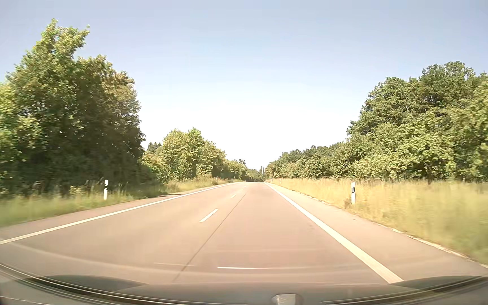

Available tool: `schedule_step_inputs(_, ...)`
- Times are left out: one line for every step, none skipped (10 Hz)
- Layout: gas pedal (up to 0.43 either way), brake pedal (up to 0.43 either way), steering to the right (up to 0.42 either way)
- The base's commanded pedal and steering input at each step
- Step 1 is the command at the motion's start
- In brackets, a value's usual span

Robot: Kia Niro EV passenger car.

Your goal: Follow the waypoints while adhering to traffic rules and regulations

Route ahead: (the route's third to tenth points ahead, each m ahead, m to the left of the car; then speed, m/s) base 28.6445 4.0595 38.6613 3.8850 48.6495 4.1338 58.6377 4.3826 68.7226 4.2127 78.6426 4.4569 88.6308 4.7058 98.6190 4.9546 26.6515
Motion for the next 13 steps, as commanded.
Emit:
schedule_step_inputs(0.398,0.018,0.0)
schedule_step_inputs(0.398,0.018,0.0)
schedule_step_inputs(0.398,0.024,0.0)
schedule_step_inputs(0.398,0.018,0.0)
schedule_step_inputs(0.398,0.018,0.0)
schedule_step_inputs(0.398,0.018,-0.001)
schedule_step_inputs(0.39,0.018,0.0)
schedule_step_inputs(0.39,0.024,0.0)
schedule_step_inputs(0.39,0.018,0.0)
schedule_step_inputs(0.39,0.024,-0.001)
schedule_step_inputs(0.39,0.018,0.0)
schedule_step_inputs(0.39,0.018,0.0)
schedule_step_inputs(0.39,0.018,0.0)
